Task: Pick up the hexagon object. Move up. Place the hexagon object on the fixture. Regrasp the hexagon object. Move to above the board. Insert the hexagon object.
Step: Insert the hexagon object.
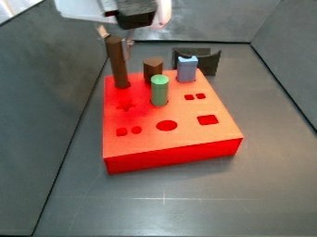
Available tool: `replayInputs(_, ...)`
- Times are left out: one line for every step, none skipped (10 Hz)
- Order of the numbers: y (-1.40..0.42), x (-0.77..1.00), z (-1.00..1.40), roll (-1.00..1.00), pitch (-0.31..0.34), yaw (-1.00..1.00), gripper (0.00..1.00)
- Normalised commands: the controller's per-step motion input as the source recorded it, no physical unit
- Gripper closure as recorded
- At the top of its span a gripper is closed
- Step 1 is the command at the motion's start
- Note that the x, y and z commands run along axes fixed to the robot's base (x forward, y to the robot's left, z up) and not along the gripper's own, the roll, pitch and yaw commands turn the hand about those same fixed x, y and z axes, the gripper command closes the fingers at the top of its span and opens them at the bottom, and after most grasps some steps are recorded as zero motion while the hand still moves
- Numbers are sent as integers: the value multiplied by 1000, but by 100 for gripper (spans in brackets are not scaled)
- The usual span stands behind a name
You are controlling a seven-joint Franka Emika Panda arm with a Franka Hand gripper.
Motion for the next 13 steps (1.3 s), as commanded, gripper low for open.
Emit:
replayInputs(0, 0, -174, 0, -74, 0, 100)
replayInputs(-140, 0, -443, 0, -131, 0, 100)
replayInputs(-231, -169, -546, 0, -187, 0, 100)
replayInputs(-369, -303, -554, 0, -210, -320, 100)
replayInputs(-226, 0, -583, 0, -129, -720, 100)
replayInputs(0, 0, -377, 0, -66, -649, 100)
replayInputs(31, -83, 0, 0, -21, 0, 100)
replayInputs(-117, 0, -946, 220, -54, -71, 100)
replayInputs(-171, 0, -963, 223, -1, -149, 100)
replayInputs(0, 0, -86, 23, 0, 0, 100)
replayInputs(-74, 66, 0, 36, 26, 0, 100)
replayInputs(31, 766, -266, 16, 359, 6, 100)
replayInputs(-100, 426, -320, 174, 401, -9, 100)
